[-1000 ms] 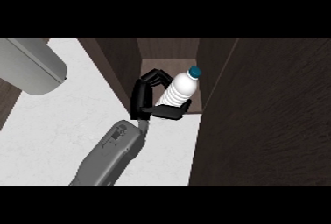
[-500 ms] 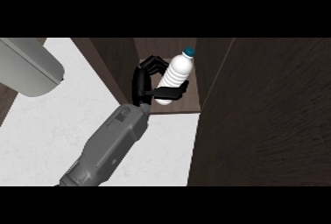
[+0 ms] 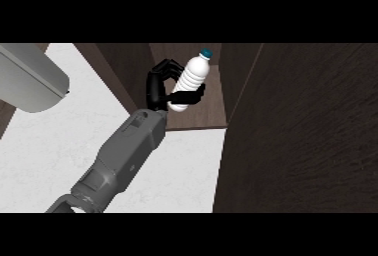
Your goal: Pick up the bottled water, place it into the cabinet and close the cabinet
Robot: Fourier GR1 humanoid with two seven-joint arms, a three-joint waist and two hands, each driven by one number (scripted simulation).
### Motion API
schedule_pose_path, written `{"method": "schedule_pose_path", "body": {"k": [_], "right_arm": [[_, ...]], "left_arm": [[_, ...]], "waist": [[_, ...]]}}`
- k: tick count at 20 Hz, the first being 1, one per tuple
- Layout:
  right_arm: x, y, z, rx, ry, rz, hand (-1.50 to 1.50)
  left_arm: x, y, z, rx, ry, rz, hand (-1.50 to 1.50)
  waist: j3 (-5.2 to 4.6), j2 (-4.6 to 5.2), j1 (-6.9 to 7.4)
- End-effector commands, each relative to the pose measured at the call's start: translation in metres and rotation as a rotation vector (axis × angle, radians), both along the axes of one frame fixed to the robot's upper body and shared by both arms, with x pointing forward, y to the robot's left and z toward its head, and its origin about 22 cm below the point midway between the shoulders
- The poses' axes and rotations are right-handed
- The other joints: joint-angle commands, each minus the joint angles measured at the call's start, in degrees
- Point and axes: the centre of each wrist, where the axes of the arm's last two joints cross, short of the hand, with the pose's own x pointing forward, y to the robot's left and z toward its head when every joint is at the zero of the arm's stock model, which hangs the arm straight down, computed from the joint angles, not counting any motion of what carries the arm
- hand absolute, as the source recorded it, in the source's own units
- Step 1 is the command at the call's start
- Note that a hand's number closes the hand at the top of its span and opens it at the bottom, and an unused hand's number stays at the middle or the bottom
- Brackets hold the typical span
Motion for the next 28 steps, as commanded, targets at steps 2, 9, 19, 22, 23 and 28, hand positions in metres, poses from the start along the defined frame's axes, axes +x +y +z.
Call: {"method": "schedule_pose_path", "body": {"k": [2, 9, 19, 22, 23, 28], "right_arm": [[-0.010, -0.010, 0.023, 0.013, -0.033, 0.028, -1.50], [-0.014, -0.014, 0.019, 0.014, -0.039, 0.033, -1.50], [-0.012, -0.008, 0.008, 0.010, -0.030, 0.050, -1.50], [-0.003, -0.013, 0.006, 0.006, -0.044, 0.038, -1.50], [-0.005, -0.010, 0.007, 0.024, -0.036, 0.027, -1.50], [-0.005, -0.006, 0.011, 0.024, -0.044, 0.029, -1.50]], "left_arm": [[0.012, 0.004, 0.004, 0.047, -0.011, 0.032, 1.50], [0.019, 0.014, 0.003, 0.179, -0.033, 0.064, -1.50], [0.019, 0.015, 0.001, 0.113, -0.026, 0.053, -1.50], [0.020, 0.026, -0.002, 0.088, -0.023, 0.037, -1.50], [0.024, 0.025, 0.006, 0.073, -0.046, 0.048, -1.50], [0.030, 0.009, 0.021, 0.138, -0.065, -0.001, -1.50]], "waist": [[-0.04, 0.37, -0.10], [-0.02, 0.51, -0.56], [-0.06, 0.92, -1.58], [-0.03, 0.88, -0.85], [-0.06, 0.90, -1.02], [-0.06, 0.86, -1.19]]}}
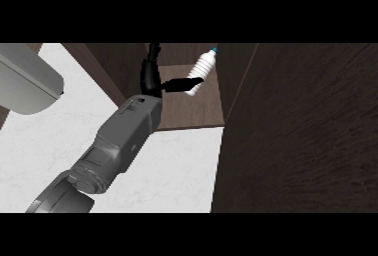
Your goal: Pick up the bottled water, place it into the cabinet and close the cabinet
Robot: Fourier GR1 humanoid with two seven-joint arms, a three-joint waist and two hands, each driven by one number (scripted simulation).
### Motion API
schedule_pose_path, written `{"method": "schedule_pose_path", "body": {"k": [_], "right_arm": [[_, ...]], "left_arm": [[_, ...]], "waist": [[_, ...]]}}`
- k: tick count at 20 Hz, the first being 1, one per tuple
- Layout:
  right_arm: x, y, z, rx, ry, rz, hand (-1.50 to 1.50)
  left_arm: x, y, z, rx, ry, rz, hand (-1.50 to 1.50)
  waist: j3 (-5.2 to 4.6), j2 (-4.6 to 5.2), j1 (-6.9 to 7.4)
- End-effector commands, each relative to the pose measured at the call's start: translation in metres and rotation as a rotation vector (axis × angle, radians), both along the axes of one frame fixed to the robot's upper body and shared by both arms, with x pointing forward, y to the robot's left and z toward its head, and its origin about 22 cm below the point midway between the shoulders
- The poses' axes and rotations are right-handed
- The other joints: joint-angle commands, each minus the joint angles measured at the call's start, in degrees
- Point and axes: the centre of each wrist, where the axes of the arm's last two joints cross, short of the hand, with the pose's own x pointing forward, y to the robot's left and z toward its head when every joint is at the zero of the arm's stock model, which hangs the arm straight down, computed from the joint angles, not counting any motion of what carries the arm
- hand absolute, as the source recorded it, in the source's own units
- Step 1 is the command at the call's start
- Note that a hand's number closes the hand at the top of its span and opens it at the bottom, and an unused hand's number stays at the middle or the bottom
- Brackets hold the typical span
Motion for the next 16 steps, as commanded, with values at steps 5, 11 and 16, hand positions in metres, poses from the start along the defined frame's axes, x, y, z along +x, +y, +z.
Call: {"method": "schedule_pose_path", "body": {"k": [5, 11, 16], "right_arm": [[-0.010, -0.003, 0.012, 0.033, -0.007, 0.014, -1.50], [-0.010, 0.002, 0.009, 0.023, -0.003, -0.003, -1.50], [-0.005, -0.010, 0.013, 0.005, 0.000, -0.012, -1.50]], "left_arm": [[0.003, -0.007, 0.010, -0.076, -0.066, -0.127, -1.50], [0.005, -0.020, 0.026, -0.227, -0.094, -0.371, -1.50], [-0.002, -0.028, 0.030, -0.290, -0.078, -0.394, -1.50]], "waist": [[0.00, -0.19, 0.42], [-0.01, -0.98, 1.11], [0.07, -1.41, 2.19]]}}
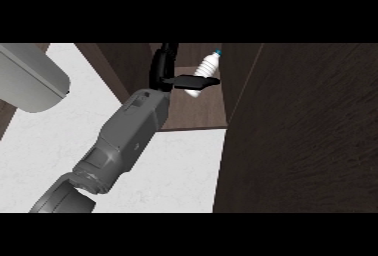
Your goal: Pick up the bottled water, place it into the cabinet and close the cabinet
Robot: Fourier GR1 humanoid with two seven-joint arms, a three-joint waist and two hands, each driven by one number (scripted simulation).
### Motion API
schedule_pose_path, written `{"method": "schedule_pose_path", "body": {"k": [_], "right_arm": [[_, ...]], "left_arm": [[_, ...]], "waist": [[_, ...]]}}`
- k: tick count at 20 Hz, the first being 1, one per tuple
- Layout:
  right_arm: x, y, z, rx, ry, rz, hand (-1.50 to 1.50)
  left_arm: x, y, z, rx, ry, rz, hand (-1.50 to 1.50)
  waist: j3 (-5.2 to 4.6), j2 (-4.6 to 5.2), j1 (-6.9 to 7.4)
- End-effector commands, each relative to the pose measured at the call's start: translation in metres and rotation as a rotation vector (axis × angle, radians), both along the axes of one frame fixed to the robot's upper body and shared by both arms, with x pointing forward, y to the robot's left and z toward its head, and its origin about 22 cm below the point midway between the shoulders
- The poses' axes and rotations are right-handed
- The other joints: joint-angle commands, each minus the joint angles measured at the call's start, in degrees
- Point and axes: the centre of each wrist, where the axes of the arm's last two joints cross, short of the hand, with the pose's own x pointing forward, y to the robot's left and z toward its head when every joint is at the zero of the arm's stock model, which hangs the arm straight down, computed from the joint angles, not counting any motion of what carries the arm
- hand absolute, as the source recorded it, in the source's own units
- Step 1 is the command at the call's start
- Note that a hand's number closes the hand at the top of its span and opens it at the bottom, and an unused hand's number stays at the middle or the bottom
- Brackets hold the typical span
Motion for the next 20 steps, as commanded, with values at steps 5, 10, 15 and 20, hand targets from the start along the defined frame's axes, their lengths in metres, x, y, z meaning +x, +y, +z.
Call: {"method": "schedule_pose_path", "body": {"k": [5, 10, 15, 20], "right_arm": [[-0.011, -0.005, 0.015, 0.014, -0.019, -0.030, -1.50], [-0.018, 0.001, 0.023, 0.006, -0.010, -0.013, -1.50], [-0.022, 0.001, 0.029, -0.108, -0.034, 0.032, -1.50], [-0.021, 0.004, 0.022, -0.246, 0.044, 0.146, 1.50]], "left_arm": [[-0.027, -0.013, -0.006, -0.122, 0.010, -0.106, -1.50], [-0.057, 0.001, -0.029, -0.138, 0.035, -0.124, 1.50], [-0.090, 0.006, -0.029, -0.168, 0.059, -0.141, 1.50], [-0.130, 0.038, -0.046, -0.134, 0.075, -0.118, 1.50]], "waist": [[0.03, -0.88, 2.37], [0.00, -1.00, 3.53], [-0.02, -1.22, 3.84], [-0.02, -1.23, 3.98]]}}
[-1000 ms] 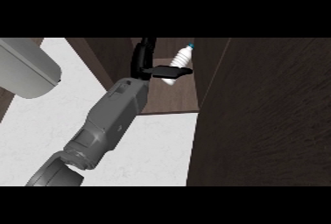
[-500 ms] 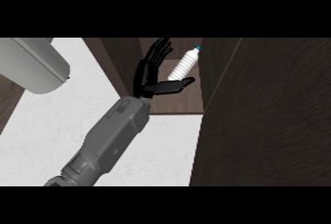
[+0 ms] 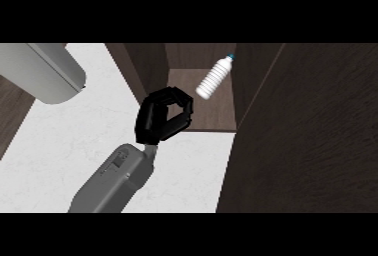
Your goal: Pick up the bottled water, place it into the cabinet and close the cabinet
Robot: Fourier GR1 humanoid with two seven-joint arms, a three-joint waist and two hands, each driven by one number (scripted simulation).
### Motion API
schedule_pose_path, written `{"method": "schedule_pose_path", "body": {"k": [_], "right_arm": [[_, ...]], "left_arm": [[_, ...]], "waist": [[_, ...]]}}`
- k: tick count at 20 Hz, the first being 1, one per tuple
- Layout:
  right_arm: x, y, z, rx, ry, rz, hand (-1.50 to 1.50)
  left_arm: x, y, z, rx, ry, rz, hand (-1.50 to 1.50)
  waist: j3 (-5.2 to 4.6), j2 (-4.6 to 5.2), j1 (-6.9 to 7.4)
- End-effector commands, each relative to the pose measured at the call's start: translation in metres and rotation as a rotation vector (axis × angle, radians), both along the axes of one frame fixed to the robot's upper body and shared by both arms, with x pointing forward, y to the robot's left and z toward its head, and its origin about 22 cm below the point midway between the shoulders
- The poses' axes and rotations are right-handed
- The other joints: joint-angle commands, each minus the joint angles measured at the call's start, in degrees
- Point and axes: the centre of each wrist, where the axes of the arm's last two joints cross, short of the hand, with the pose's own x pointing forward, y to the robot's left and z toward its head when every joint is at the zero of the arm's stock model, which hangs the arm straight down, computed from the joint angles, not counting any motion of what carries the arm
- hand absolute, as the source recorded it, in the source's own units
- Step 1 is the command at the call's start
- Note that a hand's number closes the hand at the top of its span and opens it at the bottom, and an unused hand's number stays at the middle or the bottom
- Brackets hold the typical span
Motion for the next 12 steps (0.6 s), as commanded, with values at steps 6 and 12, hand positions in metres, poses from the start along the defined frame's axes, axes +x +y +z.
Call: {"method": "schedule_pose_path", "body": {"k": [6, 12], "right_arm": [[-0.014, 0.021, 0.019, -0.053, 0.078, 0.153, 1.50], [-0.025, 0.049, 0.017, -0.016, 0.099, 0.246, 1.50]], "left_arm": [[-0.081, 0.054, 0.000, 0.009, -0.005, 0.038, 1.50], [-0.104, 0.113, 0.011, 0.022, -0.027, 0.054, 1.50]], "waist": [[-0.03, 0.37, 0.22], [-0.04, 0.41, -0.70]]}}
